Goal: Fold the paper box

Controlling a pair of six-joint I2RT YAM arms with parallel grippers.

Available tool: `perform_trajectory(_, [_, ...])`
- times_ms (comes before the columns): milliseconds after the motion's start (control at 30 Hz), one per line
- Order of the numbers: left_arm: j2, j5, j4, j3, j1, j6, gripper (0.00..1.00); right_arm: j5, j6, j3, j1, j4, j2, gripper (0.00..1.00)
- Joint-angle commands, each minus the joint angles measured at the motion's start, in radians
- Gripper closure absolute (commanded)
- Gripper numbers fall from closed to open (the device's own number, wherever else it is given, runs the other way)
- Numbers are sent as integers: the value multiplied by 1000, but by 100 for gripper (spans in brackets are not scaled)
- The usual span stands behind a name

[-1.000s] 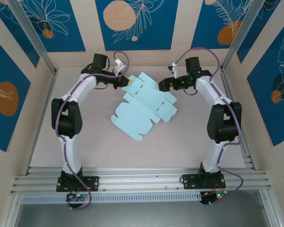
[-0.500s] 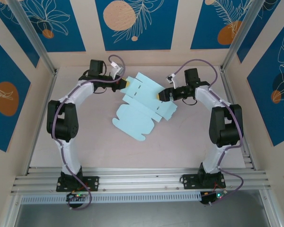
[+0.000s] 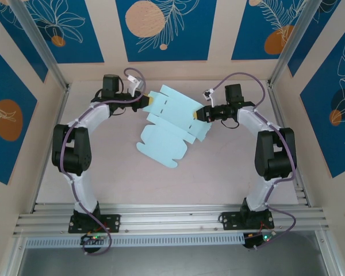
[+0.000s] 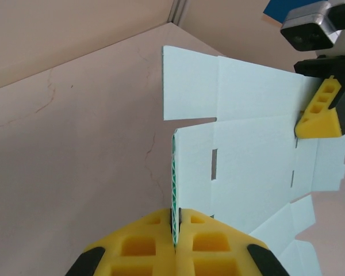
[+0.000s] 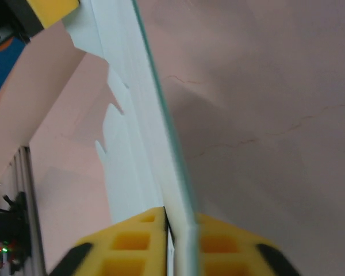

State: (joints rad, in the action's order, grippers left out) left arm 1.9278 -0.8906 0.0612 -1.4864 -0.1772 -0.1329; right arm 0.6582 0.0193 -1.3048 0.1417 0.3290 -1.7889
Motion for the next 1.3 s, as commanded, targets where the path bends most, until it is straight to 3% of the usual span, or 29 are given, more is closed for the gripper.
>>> perform_trajectory(0, [-72,-41,-2,14,14,-20,100,-17,43,-36,16,24,81,98])
perform_trajectory(100, [-85,-62,0,6,32,-14,98,-26,92,-68,23,71,103,100])
perform_trajectory(200, [-93,-106,16,-18,55,-14,86,-31,142,-102,28,121,117,100])
perform_trajectory(233, [-95,-125,31,-31,61,-20,78,-38,157,-113,30,136,120,100])
perform_trajectory(267, [-95,-145,55,-51,69,-34,61,-52,173,-127,34,154,124,100])
perform_trajectory(300, [-95,-152,91,-77,74,-56,35,-69,188,-140,38,171,128,100])
perform_trajectory(333, [-97,-149,128,-99,79,-84,22,-80,207,-152,44,189,129,100])
perform_trajectory(400, [-108,-117,197,-143,85,-142,3,-111,239,-182,56,227,131,100])
perform_trajectory(433, [-115,-100,219,-160,88,-161,0,-123,250,-194,59,241,131,100])
perform_trajectory(767, [-203,19,271,-273,128,-241,0,-179,352,-274,121,342,123,100])
perform_trajectory(900, [-239,17,291,-293,125,-293,0,-221,385,-324,151,386,104,100])
perform_trajectory(1067, [-236,-30,525,-393,61,-540,0,-262,417,-383,191,426,87,100])
perform_trajectory(1267, [-230,143,702,-414,-76,-781,0,-315,447,-443,240,481,67,100])
